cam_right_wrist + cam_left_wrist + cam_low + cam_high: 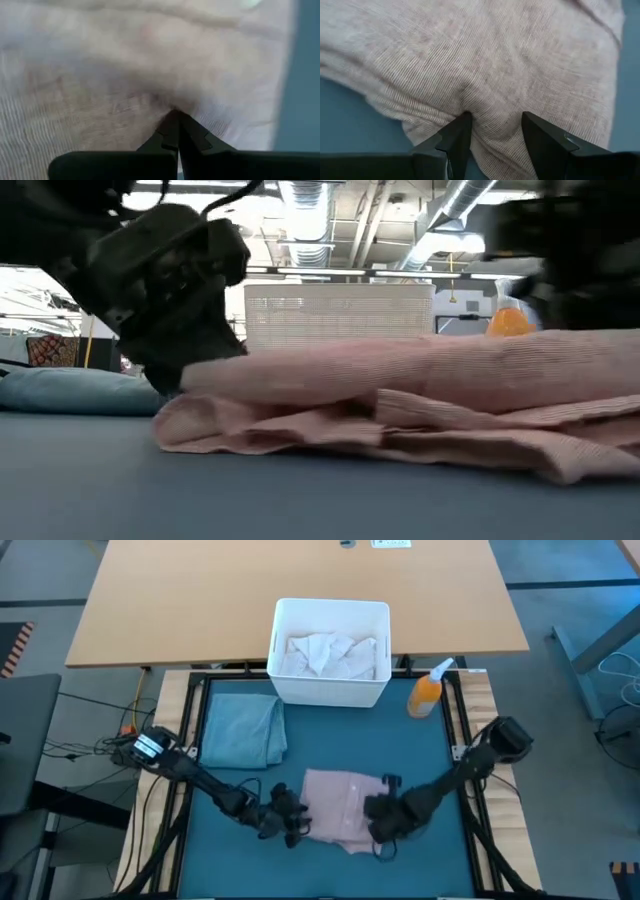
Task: Fold Laundry from Bin
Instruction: Fold the pink shirt
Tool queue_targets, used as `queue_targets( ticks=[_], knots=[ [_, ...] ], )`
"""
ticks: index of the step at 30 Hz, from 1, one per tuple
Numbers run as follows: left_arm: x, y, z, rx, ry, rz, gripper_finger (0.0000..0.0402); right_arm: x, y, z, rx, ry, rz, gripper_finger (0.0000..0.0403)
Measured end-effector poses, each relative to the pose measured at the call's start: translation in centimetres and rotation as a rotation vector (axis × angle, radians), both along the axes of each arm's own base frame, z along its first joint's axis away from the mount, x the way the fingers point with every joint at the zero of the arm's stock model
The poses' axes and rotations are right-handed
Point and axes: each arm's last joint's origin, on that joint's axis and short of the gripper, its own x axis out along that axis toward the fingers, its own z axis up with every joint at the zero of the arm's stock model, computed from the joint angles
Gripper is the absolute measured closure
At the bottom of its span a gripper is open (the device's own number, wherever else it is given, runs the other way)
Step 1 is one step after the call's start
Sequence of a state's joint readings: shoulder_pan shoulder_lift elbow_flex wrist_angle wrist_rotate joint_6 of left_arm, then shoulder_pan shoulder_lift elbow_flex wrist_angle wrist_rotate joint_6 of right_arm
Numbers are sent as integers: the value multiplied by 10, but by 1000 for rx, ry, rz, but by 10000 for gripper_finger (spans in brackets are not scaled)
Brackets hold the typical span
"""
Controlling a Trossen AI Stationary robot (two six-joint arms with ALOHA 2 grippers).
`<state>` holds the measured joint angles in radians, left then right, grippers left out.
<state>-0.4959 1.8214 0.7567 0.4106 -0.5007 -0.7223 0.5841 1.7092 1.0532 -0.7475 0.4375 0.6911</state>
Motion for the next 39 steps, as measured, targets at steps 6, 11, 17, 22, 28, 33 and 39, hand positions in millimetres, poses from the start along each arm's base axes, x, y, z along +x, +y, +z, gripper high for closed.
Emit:
queue_targets(
  ticks=[6, 11, 17, 22, 28, 33, 39],
  knots=[
    [-4, -23, 5, 18, -57, 63, 235, 13, -58, 28, 20, 53, 40, 380],
    [-10, -16, 34, 67, -36, 47, 235, 2, -82, 61, 147, -2, 19, 380],
    [-29, 9, 86, 170, -23, 46, 235, -33, -81, 105, 270, -194, -146, 371],
    [-36, 32, 86, 99, -29, 112, 235, -61, -74, 93, 360, -324, -433, 357],
    [-53, 69, 65, -163, -1, 123, 235, -91, -67, 60, 506, -410, -543, 316],
    [-74, 86, 54, -419, -162, 114, 229, -108, -67, 45, 615, -542, -574, 259],
    [-82, 82, 31, -567, -123, 168, 201, -121, -73, 16, 703, -586, -648, 171]
  ],
)
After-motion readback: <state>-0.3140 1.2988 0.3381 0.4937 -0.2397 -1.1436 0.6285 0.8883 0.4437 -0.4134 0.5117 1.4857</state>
